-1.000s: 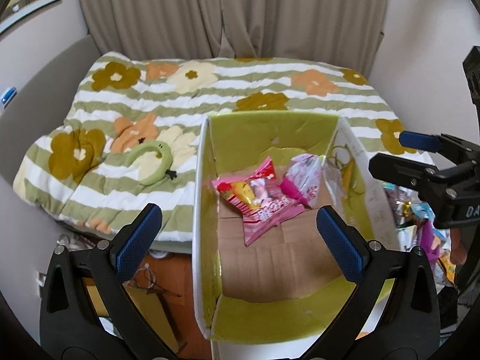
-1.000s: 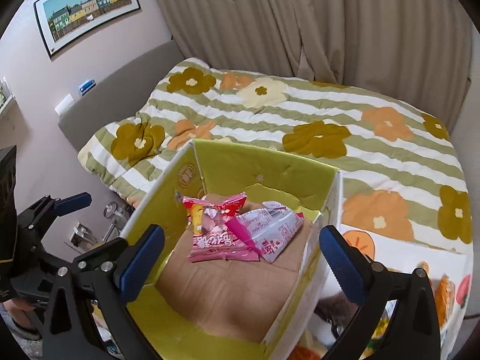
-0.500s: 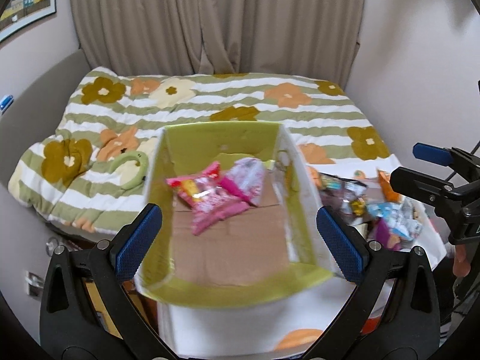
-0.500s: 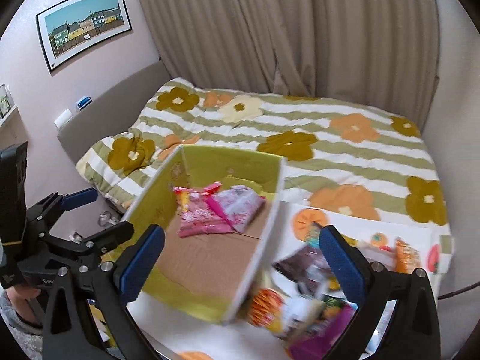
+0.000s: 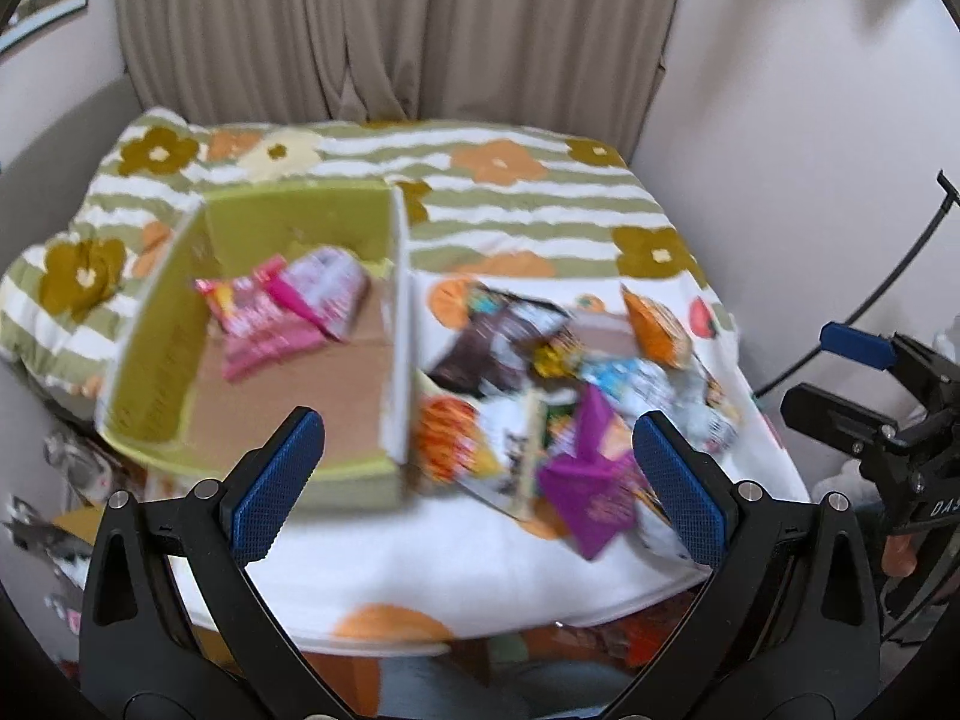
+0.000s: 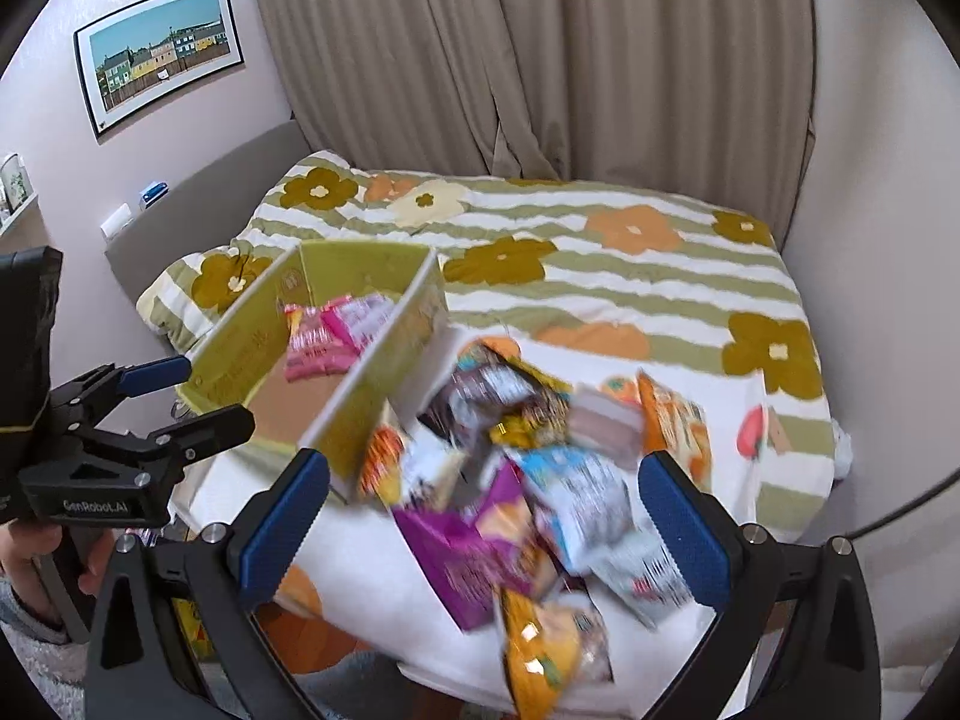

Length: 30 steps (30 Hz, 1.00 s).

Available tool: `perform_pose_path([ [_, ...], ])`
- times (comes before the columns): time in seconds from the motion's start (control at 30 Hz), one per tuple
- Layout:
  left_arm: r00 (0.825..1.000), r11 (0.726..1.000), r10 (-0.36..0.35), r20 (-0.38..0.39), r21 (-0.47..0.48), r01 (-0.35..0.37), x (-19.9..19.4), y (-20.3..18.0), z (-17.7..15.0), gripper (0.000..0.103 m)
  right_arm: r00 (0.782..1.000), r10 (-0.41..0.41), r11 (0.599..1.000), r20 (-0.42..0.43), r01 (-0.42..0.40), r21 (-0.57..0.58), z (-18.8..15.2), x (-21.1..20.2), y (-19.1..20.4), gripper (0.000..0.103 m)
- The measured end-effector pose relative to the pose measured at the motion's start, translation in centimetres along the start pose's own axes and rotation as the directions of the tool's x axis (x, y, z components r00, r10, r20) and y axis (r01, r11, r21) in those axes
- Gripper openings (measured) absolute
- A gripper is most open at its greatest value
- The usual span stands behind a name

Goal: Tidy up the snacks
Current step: 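Withdraw both tools from the box back toward the snack pile, then grasp the purple bag with the left tool while the right tool grasps the TATRE chip bag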

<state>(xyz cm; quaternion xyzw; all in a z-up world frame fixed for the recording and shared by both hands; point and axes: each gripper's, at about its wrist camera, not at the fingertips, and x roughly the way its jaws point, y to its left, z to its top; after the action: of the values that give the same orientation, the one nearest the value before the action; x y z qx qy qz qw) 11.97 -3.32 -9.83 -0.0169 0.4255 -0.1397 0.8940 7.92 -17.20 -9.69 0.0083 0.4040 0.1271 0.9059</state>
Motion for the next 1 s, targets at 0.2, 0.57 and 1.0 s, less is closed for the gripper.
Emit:
perform_pose_path([
  [0.2,0.994,0.997,-0.072,-0.087,-0.033,0.069,2.9,-3.5,-2.8,0.102,0.999,0.032,0.999,-0.044,-0.031,0.012,-4.2,-0.3,-3.4,0.103],
  [0.57,0.967,0.991,-0.136,-0.218,-0.035,0.131,11.1,-6.8,-5.0,0.102,0.986,0.069,0.997,-0.151,-0.064,0.038,-11.9,3.2,-5.4,0.103],
  [1.0,0.966,0.998,-0.045,-0.255,0.033,0.055,16.9,-7.5,-6.1,0.102,0.978,0.041,0.999,-0.204,-0.039,0.017,-15.4,8.8,-5.1,0.103],
])
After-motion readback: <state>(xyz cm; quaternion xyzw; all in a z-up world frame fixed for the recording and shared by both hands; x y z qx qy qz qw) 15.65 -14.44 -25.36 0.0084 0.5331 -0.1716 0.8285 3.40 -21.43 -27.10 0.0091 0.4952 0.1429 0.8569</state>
